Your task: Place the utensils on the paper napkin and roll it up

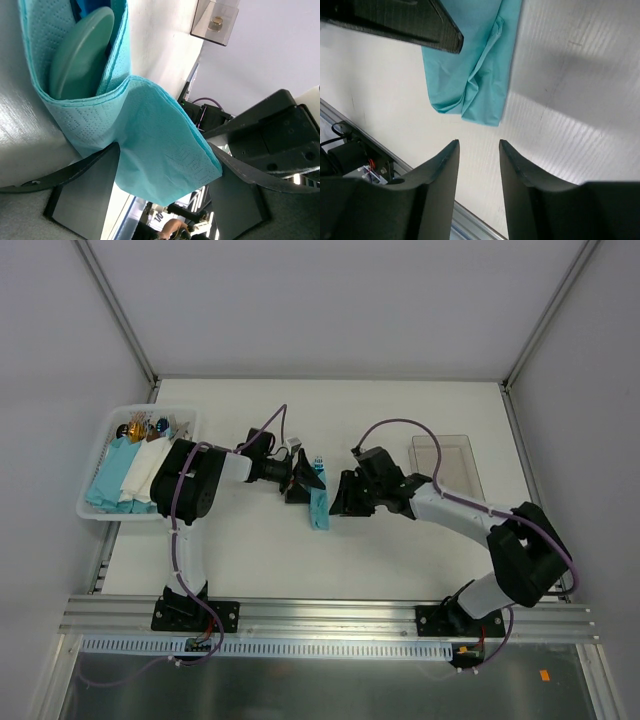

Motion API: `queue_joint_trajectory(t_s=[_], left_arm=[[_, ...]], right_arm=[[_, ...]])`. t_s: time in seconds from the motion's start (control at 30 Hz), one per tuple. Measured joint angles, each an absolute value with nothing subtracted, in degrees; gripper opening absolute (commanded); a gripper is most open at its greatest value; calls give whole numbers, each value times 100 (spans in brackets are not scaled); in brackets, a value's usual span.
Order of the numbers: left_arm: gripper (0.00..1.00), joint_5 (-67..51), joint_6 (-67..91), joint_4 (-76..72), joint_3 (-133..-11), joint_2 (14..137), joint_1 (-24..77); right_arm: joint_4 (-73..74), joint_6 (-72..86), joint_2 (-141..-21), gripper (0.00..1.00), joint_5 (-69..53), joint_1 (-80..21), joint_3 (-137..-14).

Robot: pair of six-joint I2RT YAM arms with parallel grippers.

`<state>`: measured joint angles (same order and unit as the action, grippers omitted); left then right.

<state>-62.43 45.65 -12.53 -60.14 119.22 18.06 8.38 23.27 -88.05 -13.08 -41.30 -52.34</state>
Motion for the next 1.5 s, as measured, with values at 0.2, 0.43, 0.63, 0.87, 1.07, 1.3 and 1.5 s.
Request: queue_joint_trajectory(t_s=[0.2, 0.43, 0.63, 0.87, 1.07, 1.3, 1.5], left_arm=[[72, -6228, 4565, -1216, -6036, 11922, 1806], [73, -6187, 4567, -1149, -6073, 11922, 1806], [74, -6121, 4569, -1013, -6143, 11922, 1826], [75, -6095, 4571, -954, -6178, 11922, 1835], [75, -6069, 4567, -871, -6217, 11922, 1835], [75, -6058, 4563, -851, -6226, 11922, 1839], [76, -6051, 4556, -810, -6246, 11924, 1841]], right_arm=[[578, 2958, -8434, 48, -989, -4222, -4694], [261, 3378, -8431, 28, -82, -4884, -4659], [108, 3159, -8744, 1, 198, -5192, -5422], [495, 2665, -9736, 0, 742, -5677, -7236], [902, 2425, -10372, 0, 1232, -5784, -7743], [1297, 2263, -10486, 0, 1800, -5780, -7548], [1463, 2154, -10562, 0, 2156, -5780, -7485]])
